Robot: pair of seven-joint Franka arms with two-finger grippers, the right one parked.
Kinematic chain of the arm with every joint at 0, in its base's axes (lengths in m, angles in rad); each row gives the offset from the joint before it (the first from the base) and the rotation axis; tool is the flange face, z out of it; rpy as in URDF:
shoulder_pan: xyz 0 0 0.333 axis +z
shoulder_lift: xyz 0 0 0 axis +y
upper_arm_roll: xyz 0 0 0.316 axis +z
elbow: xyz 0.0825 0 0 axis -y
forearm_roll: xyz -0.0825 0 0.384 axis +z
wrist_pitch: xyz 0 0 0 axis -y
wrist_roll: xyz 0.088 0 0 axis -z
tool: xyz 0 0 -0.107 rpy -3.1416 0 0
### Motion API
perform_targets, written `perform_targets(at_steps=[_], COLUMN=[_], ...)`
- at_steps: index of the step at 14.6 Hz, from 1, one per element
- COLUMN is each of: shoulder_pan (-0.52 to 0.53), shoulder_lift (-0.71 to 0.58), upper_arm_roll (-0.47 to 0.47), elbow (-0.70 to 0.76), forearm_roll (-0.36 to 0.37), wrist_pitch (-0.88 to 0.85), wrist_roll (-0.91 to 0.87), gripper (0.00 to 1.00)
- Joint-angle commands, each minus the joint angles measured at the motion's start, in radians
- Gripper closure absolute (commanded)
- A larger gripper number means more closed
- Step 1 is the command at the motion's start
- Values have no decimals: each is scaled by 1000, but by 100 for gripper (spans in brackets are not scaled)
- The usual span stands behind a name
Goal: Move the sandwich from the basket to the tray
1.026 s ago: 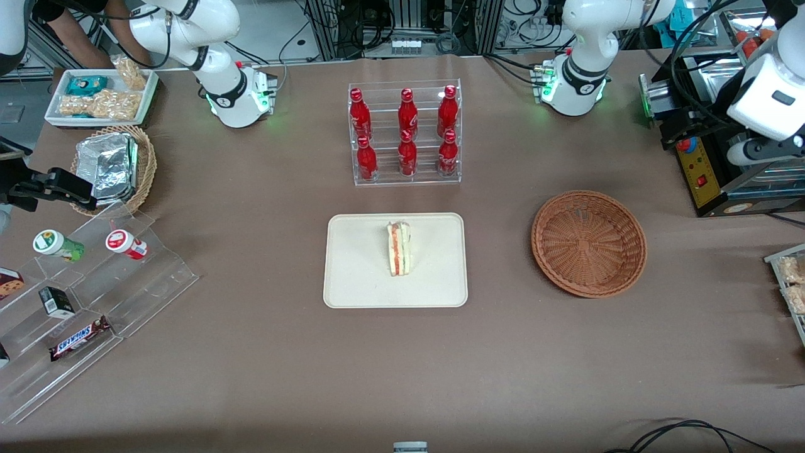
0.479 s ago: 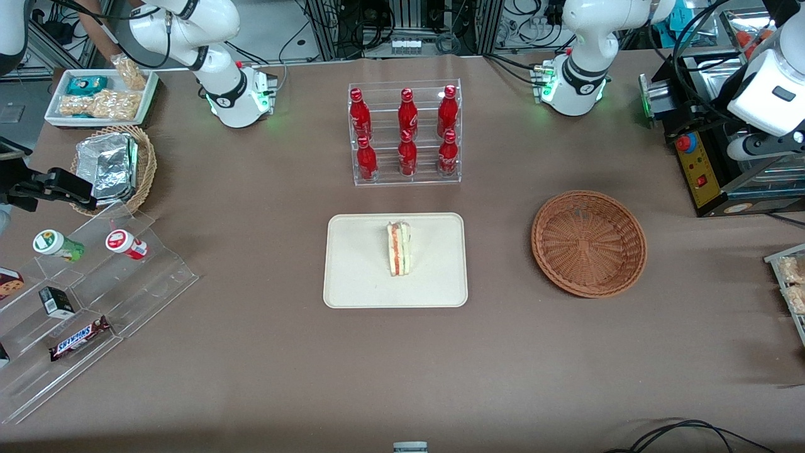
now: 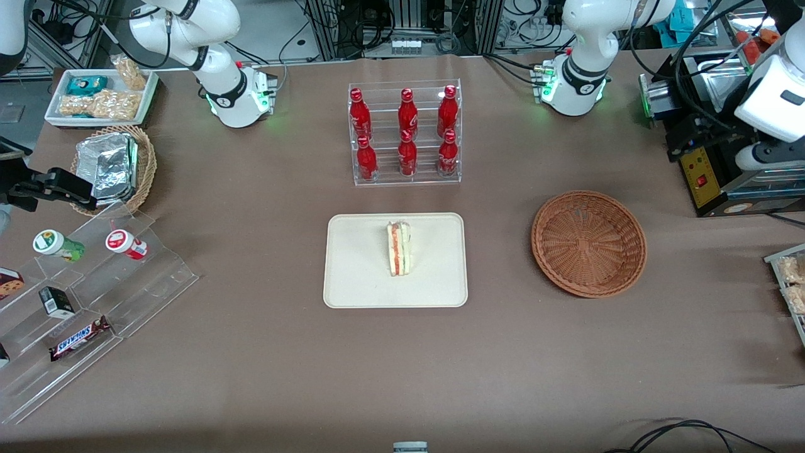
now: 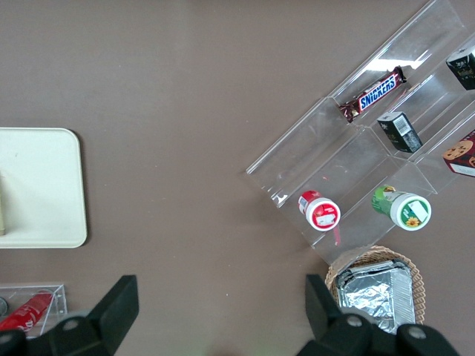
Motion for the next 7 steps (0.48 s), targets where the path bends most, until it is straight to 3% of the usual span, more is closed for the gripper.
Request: perform_targets(at_steps=[1,7], shoulder_pan=[-2,-4], shoulder_lift=[3,3], upper_arm_roll=[4,4], elbow=[-16,-48], forearm_roll=[-39,-56], wrist_pitch=[35,90], wrist_roll=[4,-76], gripper=[0,0])
